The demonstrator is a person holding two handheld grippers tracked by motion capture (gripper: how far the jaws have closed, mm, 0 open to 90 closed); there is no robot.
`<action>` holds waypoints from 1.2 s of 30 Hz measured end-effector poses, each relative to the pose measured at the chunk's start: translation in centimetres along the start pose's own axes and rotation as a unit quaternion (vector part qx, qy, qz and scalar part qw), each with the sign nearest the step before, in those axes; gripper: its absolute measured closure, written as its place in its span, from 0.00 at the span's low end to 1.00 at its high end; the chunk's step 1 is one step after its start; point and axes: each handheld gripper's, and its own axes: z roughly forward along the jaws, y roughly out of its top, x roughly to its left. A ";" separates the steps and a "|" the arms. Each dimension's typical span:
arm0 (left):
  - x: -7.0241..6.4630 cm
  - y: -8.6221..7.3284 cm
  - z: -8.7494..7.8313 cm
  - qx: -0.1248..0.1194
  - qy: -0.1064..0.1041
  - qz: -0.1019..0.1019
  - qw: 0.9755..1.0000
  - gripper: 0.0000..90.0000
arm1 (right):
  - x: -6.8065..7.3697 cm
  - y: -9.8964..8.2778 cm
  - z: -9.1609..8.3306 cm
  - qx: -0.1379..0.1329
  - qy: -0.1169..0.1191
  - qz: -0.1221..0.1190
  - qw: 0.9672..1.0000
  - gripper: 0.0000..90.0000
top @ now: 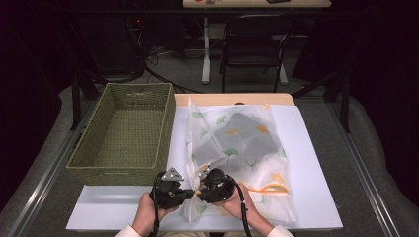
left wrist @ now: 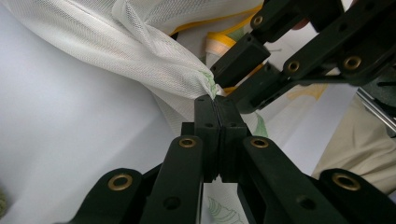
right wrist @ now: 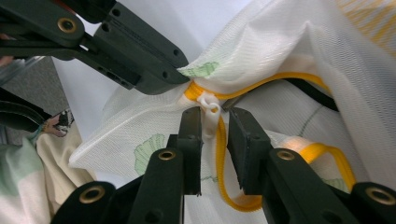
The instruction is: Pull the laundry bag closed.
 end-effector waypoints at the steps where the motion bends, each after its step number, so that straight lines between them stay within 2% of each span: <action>1: 0.0 0.0 0.0 0.001 0.000 0.002 1.000 0.99 | 0.0 0.0 -0.1 0.000 -0.001 -0.002 1.000 0.84; 7: 0.0 0.0 0.0 0.001 -0.001 0.004 1.000 0.99 | -0.1 0.0 -0.2 0.004 0.000 -0.011 1.000 0.89; 11: 0.0 0.0 0.0 0.001 -0.001 0.004 1.000 0.99 | 0.1 0.0 -0.2 0.004 -0.003 -0.007 1.000 0.94; 13: 0.0 0.0 0.0 0.003 0.000 0.006 1.000 0.99 | 0.1 0.1 -0.3 0.001 -0.004 -0.018 1.000 0.97; 20: 0.1 0.0 0.0 0.005 0.001 0.005 1.000 0.97 | 0.4 0.1 -0.4 0.002 -0.007 -0.024 1.000 0.99; 21: 0.5 -0.1 0.4 0.032 -0.004 0.009 0.999 0.97 | 0.4 0.1 -0.4 0.002 -0.007 -0.024 1.000 0.99; 22: 0.5 -0.1 0.4 0.032 -0.004 0.009 0.999 0.84 | 0.4 0.1 -0.4 0.002 -0.007 -0.024 1.000 0.99; 23: 0.5 -0.1 0.4 0.032 -0.004 0.009 0.999 0.84 | 0.7 0.1 -0.5 -0.002 -0.011 -0.034 0.999 0.99; 25: 0.5 -0.1 0.4 0.032 -0.004 0.009 0.999 0.84 | 0.7 0.1 -0.5 -0.002 -0.011 -0.034 0.999 0.99; 26: 0.6 -0.1 0.7 0.044 -0.010 0.005 0.999 0.84 | 0.7 0.1 -0.5 -0.002 -0.011 -0.034 0.999 0.99; 27: 0.6 -0.1 0.8 0.047 -0.010 0.005 0.999 0.77 | 0.8 0.1 -0.5 0.001 -0.011 -0.034 0.999 0.99; 29: 0.7 -0.2 1.1 0.055 -0.010 0.002 0.998 0.74 | 0.9 0.1 -0.5 0.002 -0.012 -0.036 0.999 0.99; 35: 0.7 -0.2 1.1 0.055 -0.010 0.002 0.998 0.73 | 0.9 0.1 -0.4 0.000 -0.014 -0.038 0.999 0.99; 36: 0.9 -0.2 1.7 0.064 -0.003 0.017 0.998 0.73 | 0.9 0.1 -0.4 0.000 -0.014 -0.038 0.999 0.99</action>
